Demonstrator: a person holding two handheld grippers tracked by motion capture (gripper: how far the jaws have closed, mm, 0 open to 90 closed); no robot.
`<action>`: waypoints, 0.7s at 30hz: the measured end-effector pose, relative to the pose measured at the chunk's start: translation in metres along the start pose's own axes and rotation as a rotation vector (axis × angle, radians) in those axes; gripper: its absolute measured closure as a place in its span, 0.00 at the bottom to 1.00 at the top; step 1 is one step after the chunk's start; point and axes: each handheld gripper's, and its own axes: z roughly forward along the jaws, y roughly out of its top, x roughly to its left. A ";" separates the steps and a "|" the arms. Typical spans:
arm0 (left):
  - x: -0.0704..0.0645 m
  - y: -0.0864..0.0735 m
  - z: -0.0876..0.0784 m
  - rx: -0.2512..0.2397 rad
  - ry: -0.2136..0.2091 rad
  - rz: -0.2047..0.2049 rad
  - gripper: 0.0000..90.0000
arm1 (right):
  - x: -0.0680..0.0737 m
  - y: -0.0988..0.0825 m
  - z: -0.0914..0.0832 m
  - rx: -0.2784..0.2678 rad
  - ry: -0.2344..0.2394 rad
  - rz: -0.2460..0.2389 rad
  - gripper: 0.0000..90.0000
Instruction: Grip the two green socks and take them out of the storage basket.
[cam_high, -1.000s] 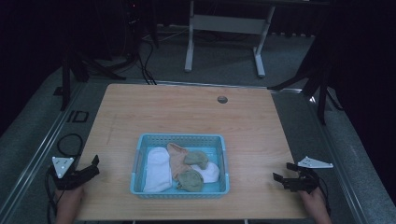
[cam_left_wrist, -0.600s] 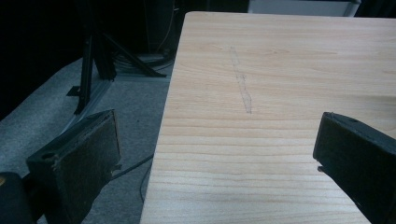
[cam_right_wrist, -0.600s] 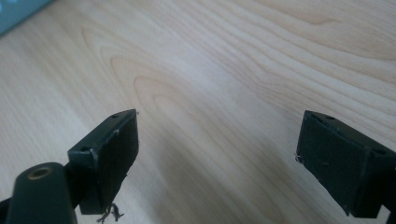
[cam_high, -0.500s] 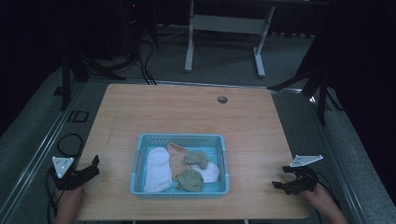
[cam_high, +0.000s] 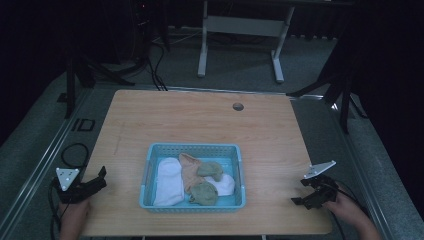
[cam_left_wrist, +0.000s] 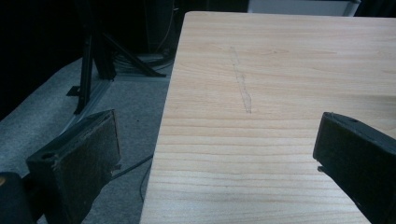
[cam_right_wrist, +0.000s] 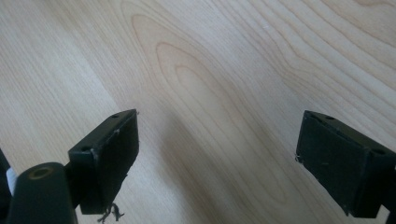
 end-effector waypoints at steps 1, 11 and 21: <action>0.000 0.000 0.000 0.000 0.000 0.000 0.00 | 0.000 0.001 0.000 0.011 0.006 -0.006 0.15; 0.000 0.000 0.000 0.000 -0.001 0.000 0.00 | 0.011 0.015 0.005 0.136 0.041 -0.049 0.15; 0.000 0.000 0.000 0.000 -0.001 0.000 0.00 | 0.024 0.033 0.003 0.149 0.047 -0.117 0.15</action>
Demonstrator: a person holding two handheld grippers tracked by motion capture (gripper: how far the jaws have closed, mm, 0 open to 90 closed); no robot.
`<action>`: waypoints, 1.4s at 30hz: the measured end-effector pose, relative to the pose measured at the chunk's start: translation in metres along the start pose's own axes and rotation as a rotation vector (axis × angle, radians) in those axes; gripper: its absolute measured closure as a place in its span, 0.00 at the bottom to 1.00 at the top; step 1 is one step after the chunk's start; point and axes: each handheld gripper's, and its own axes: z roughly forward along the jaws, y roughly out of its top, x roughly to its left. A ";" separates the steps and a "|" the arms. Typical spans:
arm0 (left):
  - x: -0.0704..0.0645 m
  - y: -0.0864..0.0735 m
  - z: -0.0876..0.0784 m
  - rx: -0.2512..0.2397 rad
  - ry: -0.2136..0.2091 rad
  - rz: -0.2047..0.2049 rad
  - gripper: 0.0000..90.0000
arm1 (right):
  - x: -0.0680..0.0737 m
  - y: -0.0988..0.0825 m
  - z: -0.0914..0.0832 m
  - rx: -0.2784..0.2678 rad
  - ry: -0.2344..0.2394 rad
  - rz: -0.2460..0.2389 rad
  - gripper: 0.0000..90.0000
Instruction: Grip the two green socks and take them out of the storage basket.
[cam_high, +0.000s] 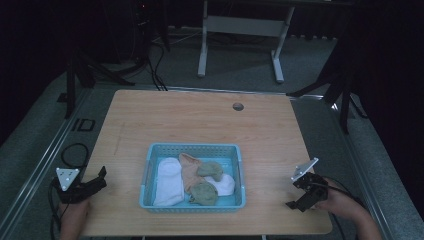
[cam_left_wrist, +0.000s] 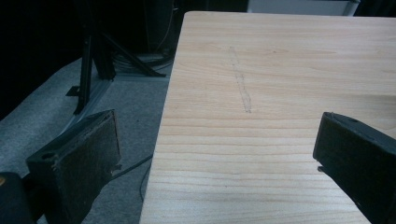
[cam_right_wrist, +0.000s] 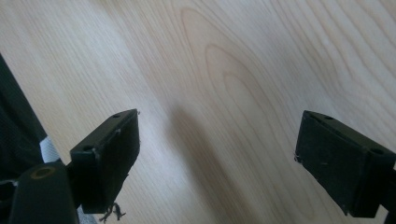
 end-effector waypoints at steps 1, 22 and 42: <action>0.000 0.000 0.000 0.000 0.000 0.000 0.00 | 0.001 0.002 0.000 0.002 0.004 -0.005 0.15; 0.000 0.000 0.000 0.001 -0.002 0.001 0.00 | 0.025 0.059 -0.018 -0.013 0.050 -0.162 0.16; 0.000 0.000 0.000 0.000 -0.006 0.000 0.00 | 0.048 0.122 -0.031 -0.023 0.077 -0.299 0.16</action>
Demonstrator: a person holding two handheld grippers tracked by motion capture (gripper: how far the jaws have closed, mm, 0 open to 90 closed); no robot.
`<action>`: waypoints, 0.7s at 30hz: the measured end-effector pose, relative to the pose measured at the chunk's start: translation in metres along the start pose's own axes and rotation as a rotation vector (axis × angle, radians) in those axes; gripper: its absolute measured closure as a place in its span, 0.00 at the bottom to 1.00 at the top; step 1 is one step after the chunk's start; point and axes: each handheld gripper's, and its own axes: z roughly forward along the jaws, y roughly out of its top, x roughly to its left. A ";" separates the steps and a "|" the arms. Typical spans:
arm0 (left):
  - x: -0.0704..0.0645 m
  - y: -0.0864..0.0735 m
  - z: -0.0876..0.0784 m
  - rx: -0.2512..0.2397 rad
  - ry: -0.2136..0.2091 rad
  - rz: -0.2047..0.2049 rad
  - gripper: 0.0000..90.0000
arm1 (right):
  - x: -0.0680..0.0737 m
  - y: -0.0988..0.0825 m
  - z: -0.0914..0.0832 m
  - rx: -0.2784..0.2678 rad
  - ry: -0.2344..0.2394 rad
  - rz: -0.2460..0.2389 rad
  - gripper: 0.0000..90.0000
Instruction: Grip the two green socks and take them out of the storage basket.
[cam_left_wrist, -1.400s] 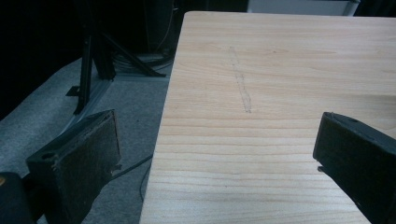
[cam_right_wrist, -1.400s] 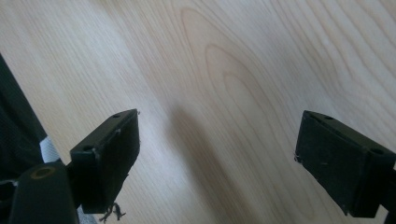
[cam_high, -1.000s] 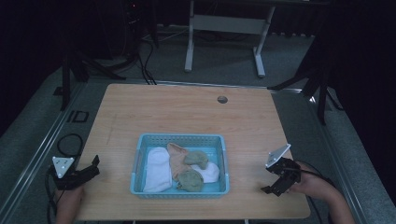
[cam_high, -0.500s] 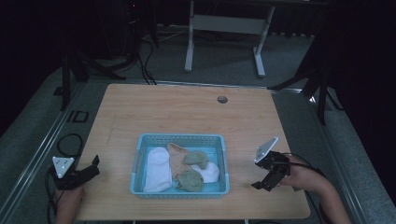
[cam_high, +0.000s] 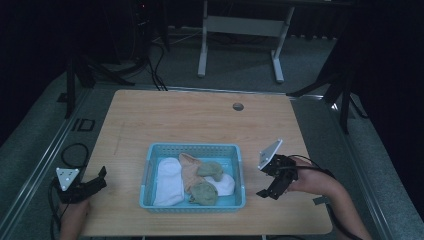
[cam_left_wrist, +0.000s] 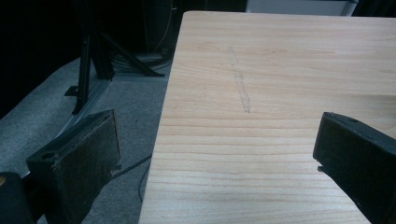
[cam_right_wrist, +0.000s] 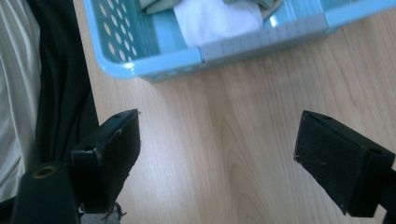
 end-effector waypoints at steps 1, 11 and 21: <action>0.000 0.000 0.000 -0.001 -0.001 0.000 0.00 | 0.000 0.002 0.000 0.000 0.000 -0.005 0.16; 0.000 0.000 0.000 -0.002 -0.004 0.000 0.00 | 0.001 0.028 0.013 0.008 0.021 -0.050 0.16; 0.000 0.000 0.000 -0.005 -0.008 0.001 0.00 | 0.004 0.056 0.031 0.009 0.050 -0.101 0.16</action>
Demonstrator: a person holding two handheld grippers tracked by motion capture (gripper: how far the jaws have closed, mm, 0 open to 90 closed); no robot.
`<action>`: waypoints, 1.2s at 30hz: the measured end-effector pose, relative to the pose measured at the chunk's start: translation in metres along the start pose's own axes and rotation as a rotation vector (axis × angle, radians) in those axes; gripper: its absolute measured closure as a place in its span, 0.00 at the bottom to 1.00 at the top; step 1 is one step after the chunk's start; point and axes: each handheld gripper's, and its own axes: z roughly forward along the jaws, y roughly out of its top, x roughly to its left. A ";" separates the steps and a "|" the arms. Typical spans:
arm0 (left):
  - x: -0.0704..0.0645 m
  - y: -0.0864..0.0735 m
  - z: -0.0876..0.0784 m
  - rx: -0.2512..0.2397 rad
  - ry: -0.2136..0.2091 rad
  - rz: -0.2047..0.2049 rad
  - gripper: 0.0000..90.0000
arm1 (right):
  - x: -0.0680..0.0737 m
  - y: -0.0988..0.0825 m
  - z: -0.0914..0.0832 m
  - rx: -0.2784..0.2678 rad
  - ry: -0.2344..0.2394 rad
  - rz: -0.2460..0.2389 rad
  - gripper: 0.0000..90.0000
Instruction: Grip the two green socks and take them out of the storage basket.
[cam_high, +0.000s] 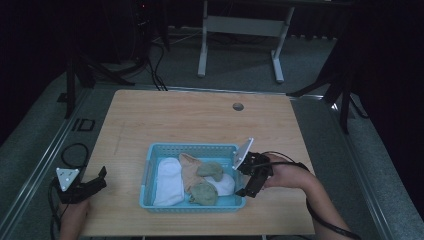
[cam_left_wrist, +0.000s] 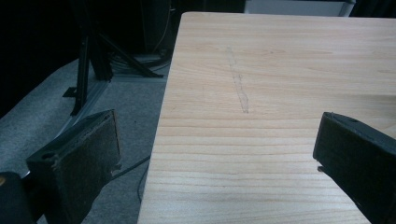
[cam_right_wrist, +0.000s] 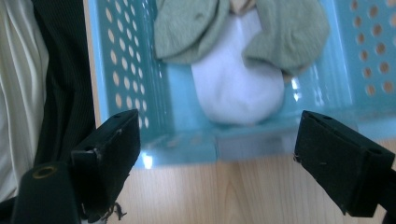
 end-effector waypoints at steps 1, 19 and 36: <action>0.000 0.000 0.000 0.002 0.000 0.001 0.00 | 0.000 0.003 0.002 0.001 0.005 -0.003 0.16; 0.000 0.000 0.000 -0.001 -0.006 -0.001 0.00 | 0.002 0.049 0.046 0.030 0.060 -0.083 0.24; 0.000 0.000 0.000 0.002 -0.008 0.003 0.00 | -0.004 0.068 0.079 0.078 0.064 -0.086 0.44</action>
